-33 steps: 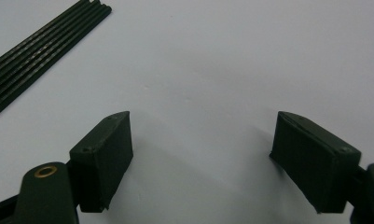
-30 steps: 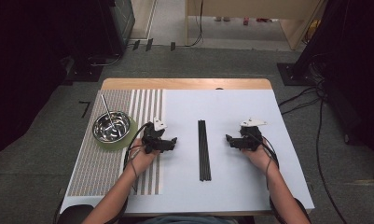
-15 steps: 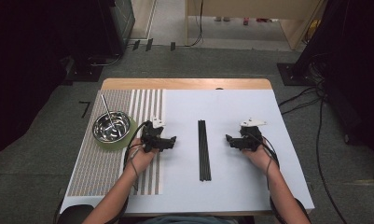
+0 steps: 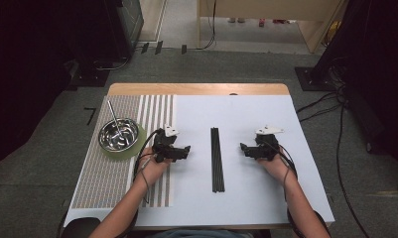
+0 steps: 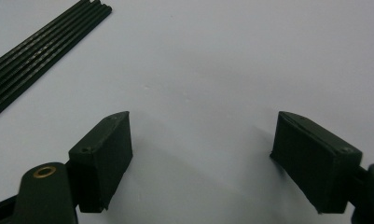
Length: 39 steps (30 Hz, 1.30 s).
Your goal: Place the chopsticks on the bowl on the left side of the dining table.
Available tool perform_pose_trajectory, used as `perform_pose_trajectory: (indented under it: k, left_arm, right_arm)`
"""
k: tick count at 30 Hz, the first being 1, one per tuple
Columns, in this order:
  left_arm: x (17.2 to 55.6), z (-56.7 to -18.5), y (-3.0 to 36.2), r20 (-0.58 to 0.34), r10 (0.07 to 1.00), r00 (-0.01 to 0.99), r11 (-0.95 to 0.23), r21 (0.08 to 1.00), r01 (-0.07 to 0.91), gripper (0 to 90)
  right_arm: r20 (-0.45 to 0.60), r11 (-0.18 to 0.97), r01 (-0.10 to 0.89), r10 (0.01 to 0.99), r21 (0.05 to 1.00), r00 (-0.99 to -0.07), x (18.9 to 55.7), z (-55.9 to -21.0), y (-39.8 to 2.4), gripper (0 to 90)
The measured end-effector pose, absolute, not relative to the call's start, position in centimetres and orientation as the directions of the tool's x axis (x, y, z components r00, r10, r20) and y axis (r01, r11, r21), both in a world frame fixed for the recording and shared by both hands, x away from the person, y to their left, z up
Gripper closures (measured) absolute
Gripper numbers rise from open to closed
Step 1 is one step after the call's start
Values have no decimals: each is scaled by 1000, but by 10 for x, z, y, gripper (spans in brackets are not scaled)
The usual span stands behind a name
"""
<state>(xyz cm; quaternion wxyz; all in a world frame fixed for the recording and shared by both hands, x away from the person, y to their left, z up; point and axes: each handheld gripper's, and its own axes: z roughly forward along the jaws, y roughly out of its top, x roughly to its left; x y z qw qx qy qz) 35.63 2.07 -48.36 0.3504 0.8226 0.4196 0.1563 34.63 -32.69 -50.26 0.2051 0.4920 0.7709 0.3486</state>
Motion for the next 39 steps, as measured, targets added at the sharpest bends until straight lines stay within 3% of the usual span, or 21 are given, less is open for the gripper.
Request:
perform_pose_trajectory:
  k: [19, 24, 39]
  left_arm:
    - [347, -481, 4, -57, 788, 612, -400, 708, 582, 167]
    - [346, -480, 2, -98, 797, 596, -368, 703, 608, 168]
    - [336, -479, -12, -81, 783, 617, -389, 710, 587, 171]
  right_arm:
    - [28, 272, 618, 902, 738, -430, 346, -502, -327, 196]
    - [28, 272, 618, 902, 737, -430, 346, -502, -327, 196]
    - [27, 272, 618, 903, 737, -429, 346, -502, -327, 196]
